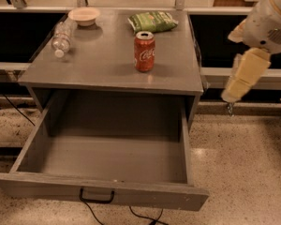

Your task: Place coke can into top drawer

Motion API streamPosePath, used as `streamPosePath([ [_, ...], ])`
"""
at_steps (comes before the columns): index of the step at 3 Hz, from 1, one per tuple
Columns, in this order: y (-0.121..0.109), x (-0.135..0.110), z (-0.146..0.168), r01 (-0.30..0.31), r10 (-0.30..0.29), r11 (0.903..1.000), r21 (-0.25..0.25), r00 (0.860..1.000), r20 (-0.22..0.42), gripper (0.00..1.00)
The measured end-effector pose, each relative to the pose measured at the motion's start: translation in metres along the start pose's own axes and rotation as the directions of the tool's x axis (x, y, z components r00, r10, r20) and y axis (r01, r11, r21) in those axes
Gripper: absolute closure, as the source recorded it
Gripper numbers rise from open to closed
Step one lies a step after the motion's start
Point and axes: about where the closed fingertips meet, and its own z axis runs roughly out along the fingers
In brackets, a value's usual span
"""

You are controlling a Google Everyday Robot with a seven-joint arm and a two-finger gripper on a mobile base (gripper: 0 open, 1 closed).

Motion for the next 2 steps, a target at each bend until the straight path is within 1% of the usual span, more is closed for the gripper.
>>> streamPosePath([
  [1, -0.036, -0.016, 0.025, -0.057, 0.061, 0.9974, -0.045, 0.994, 0.094, 0.00],
  [2, -0.051, -0.027, 0.041, -0.076, 0.087, 0.9938, -0.082, 0.986, 0.144, 0.00],
])
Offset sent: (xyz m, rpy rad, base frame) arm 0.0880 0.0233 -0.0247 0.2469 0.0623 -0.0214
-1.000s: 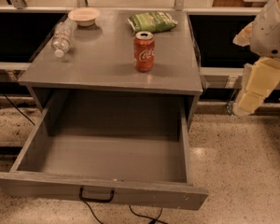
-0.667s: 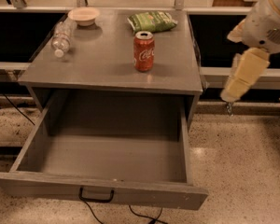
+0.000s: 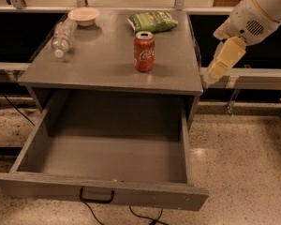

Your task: Place coke can into top drawer

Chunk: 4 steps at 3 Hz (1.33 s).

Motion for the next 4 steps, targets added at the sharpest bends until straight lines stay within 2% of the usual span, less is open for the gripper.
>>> streamPosePath([
  [1, -0.011, -0.008, 0.020, -0.022, 0.024, 0.9986, -0.048, 0.998, 0.049, 0.00],
  [2, -0.011, -0.008, 0.020, -0.022, 0.024, 0.9986, -0.048, 0.998, 0.050, 0.00],
  [3, -0.016, -0.012, 0.029, -0.079, 0.090, 0.9938, -0.078, 0.985, 0.144, 0.00],
  [4, -0.032, -0.038, 0.047, -0.129, 0.171, 0.9798, -0.153, 0.937, 0.305, 0.00],
])
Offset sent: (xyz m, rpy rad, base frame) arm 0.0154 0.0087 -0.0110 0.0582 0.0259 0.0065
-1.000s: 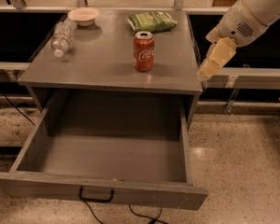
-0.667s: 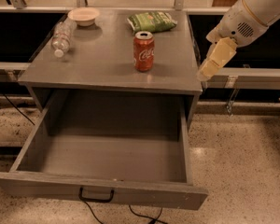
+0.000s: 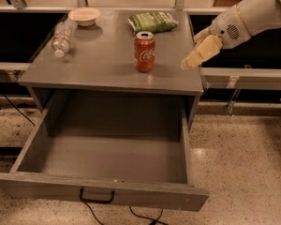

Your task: Place coke can into top drawer

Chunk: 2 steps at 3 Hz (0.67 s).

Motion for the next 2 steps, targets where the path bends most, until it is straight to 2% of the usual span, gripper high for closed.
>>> streamPosePath([
  [1, -0.0117, -0.0190, 0.0180, -0.029, 0.035, 0.9981, -0.054, 0.994, 0.103, 0.00],
  [2, -0.0117, -0.0190, 0.0181, -0.029, 0.035, 0.9981, -0.054, 0.994, 0.103, 0.00],
])
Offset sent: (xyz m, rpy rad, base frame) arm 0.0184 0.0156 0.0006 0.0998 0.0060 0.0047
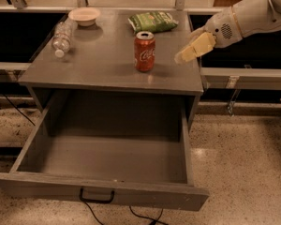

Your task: Place coke can into top drawer

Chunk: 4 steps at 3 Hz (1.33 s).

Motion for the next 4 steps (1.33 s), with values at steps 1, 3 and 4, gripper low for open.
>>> streamPosePath([
  [1, -0.005, -0.006, 0.015, -0.005, 0.005, 1.0000, -0.003, 0.999, 0.035, 0.00],
  [3, -0.025, -0.060, 0.084, 0.024, -0.007, 0.9951, -0.096, 0.984, 0.176, 0.00],
  [4, -0.021, -0.055, 0.092, 0.018, 0.005, 0.9924, -0.122, 0.982, 0.186, 0.00],
])
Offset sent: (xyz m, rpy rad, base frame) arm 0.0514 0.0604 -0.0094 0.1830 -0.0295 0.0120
